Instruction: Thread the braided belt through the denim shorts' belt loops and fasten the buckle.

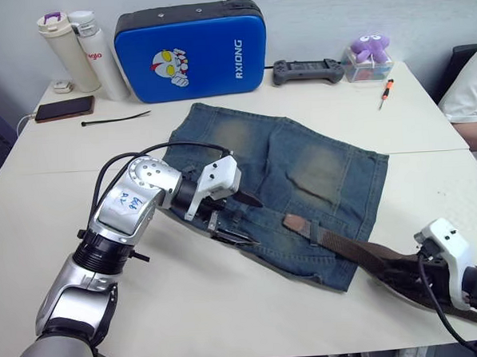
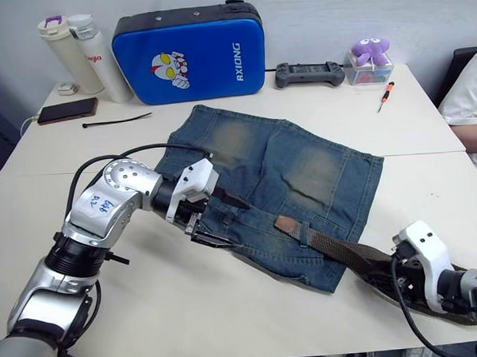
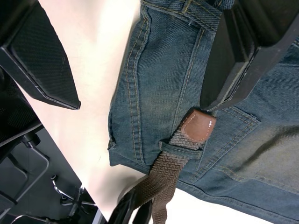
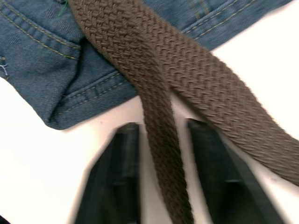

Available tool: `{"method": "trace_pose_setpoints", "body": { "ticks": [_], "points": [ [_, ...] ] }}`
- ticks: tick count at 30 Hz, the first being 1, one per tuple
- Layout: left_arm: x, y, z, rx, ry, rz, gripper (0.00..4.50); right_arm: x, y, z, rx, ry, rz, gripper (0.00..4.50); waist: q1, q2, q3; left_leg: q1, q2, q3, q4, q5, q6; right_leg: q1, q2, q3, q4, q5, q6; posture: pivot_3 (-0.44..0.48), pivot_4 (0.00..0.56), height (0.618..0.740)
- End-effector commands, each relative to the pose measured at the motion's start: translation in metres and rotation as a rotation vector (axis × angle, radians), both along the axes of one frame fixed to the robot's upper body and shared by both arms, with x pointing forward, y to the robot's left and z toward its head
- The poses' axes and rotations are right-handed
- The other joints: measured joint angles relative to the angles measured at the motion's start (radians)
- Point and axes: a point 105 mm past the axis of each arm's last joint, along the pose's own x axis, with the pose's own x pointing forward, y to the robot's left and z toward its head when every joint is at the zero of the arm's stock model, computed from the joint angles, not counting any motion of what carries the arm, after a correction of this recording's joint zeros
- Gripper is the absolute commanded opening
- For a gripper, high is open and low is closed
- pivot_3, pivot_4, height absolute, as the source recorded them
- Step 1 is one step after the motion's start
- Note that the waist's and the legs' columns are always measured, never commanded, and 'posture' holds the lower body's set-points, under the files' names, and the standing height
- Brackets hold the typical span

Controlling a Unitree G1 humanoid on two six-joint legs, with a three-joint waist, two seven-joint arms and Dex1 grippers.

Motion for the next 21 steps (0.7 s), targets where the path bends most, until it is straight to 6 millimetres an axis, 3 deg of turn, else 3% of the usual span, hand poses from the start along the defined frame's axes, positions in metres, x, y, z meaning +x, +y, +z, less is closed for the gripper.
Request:
{"method": "trace_pose_setpoints", "body": {
  "ticks": [1, 8, 13, 21],
  "points": [
    [-0.004, 0.001, 0.011, -0.023, -0.040, -0.009, 4.50, 0.000, 0.006, 0.009, 0.030, 0.000, 0.047, 0.05, 0.000, 0.000, 0.000, 0.000, 0.000, 0.000, 0.000, 0.000, 0.000, 0.000, 0.000, 0.000, 0.000, 0.000, 0.000, 0.000, 0.150, 0.740],
    [-0.004, 0.002, 0.011, -0.026, -0.045, 0.008, 4.50, 0.010, 0.007, 0.023, 0.056, 0.022, 0.100, 0.05, -0.001, 0.000, 0.000, 0.000, 0.000, 0.000, 0.000, 0.000, 0.000, 0.000, 0.000, 0.000, 0.001, 0.000, 0.000, 0.000, 0.150, 0.740],
    [-0.005, 0.002, 0.010, -0.026, -0.050, 0.020, 4.50, 0.016, 0.008, 0.022, 0.020, 0.073, 0.159, 0.05, 0.000, 0.000, 0.000, 0.000, 0.000, 0.000, 0.000, 0.000, 0.000, 0.000, 0.000, 0.000, 0.000, 0.000, 0.000, 0.000, 0.150, 0.740],
    [-0.005, 0.009, 0.010, -0.042, -0.057, 0.089, 4.50, 0.048, 0.014, 0.021, -0.040, 0.077, 0.241, 0.05, -0.004, 0.001, 0.000, 0.001, 0.000, 0.001, 0.000, 0.000, 0.000, -0.001, 0.000, 0.000, -0.002, 0.000, 0.000, 0.000, 0.150, 0.740]
  ]
}}
